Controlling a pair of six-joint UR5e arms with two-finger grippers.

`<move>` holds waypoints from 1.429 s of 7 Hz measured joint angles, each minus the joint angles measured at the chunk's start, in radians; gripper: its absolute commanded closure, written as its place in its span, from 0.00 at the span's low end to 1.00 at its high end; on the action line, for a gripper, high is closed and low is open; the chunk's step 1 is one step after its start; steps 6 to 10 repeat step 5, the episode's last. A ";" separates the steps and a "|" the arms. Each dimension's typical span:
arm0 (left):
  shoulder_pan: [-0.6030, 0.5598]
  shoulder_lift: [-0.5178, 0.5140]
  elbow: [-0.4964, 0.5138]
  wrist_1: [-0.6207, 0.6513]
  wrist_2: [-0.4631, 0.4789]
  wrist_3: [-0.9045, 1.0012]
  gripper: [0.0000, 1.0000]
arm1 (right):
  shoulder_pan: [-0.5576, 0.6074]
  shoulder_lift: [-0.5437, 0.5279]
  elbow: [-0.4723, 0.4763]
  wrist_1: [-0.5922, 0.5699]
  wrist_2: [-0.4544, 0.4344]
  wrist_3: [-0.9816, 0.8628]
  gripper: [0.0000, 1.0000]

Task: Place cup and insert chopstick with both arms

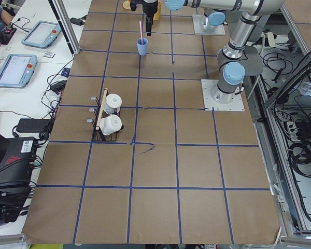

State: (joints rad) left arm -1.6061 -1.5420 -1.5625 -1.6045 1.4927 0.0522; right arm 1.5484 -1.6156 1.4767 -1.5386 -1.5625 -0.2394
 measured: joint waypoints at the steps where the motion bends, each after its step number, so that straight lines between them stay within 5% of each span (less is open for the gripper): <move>1: 0.000 0.001 -0.001 0.000 0.001 0.000 0.00 | 0.000 -0.003 0.032 -0.022 0.010 -0.001 0.00; 10: 0.000 0.003 0.001 -0.001 0.004 0.000 0.00 | 0.001 -0.018 0.064 -0.041 0.011 0.021 0.00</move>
